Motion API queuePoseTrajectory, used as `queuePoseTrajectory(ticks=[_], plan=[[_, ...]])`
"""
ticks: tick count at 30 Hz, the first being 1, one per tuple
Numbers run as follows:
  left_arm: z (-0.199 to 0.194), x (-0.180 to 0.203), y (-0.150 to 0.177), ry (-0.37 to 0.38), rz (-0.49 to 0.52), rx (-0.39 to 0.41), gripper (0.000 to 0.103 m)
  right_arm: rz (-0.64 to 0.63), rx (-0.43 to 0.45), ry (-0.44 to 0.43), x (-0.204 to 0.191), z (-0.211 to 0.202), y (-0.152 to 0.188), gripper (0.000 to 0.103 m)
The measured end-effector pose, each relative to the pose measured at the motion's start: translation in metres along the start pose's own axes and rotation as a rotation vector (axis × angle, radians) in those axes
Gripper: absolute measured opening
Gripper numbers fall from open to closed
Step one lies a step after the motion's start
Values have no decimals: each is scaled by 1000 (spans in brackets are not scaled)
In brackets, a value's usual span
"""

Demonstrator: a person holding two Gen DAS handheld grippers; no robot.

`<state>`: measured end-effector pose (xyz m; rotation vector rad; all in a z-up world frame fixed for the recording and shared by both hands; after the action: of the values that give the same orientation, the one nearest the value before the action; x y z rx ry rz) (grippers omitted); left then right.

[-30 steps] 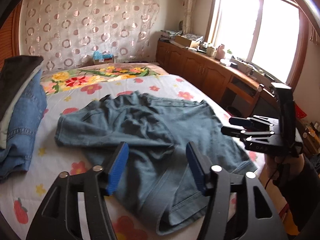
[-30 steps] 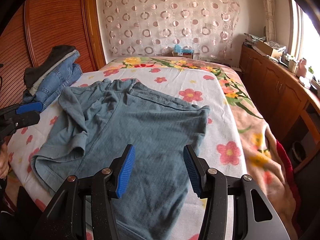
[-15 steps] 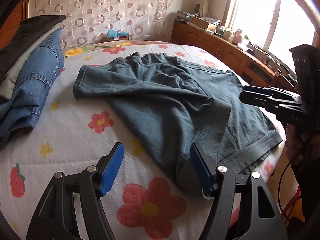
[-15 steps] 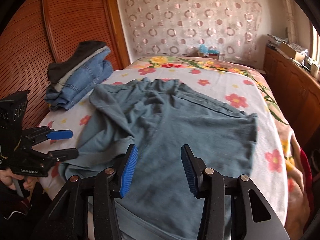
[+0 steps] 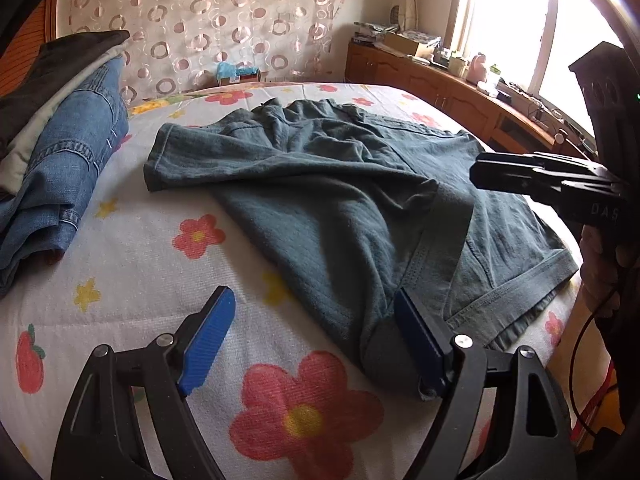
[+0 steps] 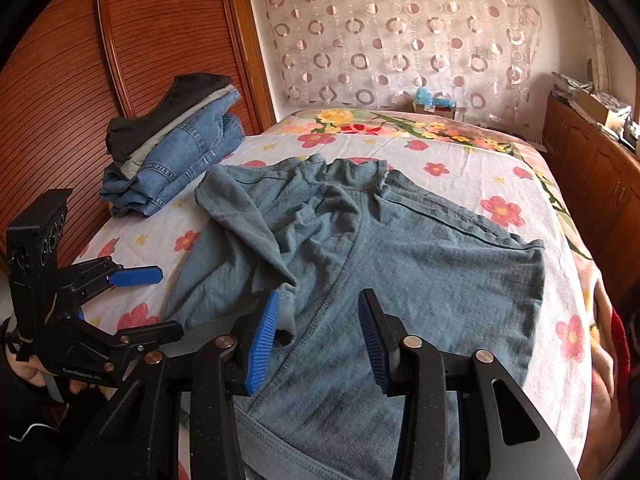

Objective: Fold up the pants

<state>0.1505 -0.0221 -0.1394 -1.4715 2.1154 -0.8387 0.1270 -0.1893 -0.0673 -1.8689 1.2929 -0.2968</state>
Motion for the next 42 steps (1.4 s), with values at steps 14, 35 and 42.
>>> queuePoseTrajectory(ticks=[14, 35, 42], plan=[[-16, -15, 11, -12, -68, 8, 82, -2, -95, -60, -14, 39, 1, 26], [-38, 5, -8, 5, -42, 92, 82, 16, 142, -14, -11, -67, 25, 7], [-47, 16, -21, 20, -25, 139, 82, 44, 145, 12, 2, -81, 39, 7]])
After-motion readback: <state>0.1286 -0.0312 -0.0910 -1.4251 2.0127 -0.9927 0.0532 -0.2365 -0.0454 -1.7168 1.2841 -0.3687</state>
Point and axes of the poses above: each gripper's, at about its wrist camera, not at the fingertips, and z roughly the way its jaws point, x to its right, y to its underside, the point moved 3 cm from there along z, roughly the way its jaws point, and after that the axes turned 9 degrees about z, right-handed, at the moved point
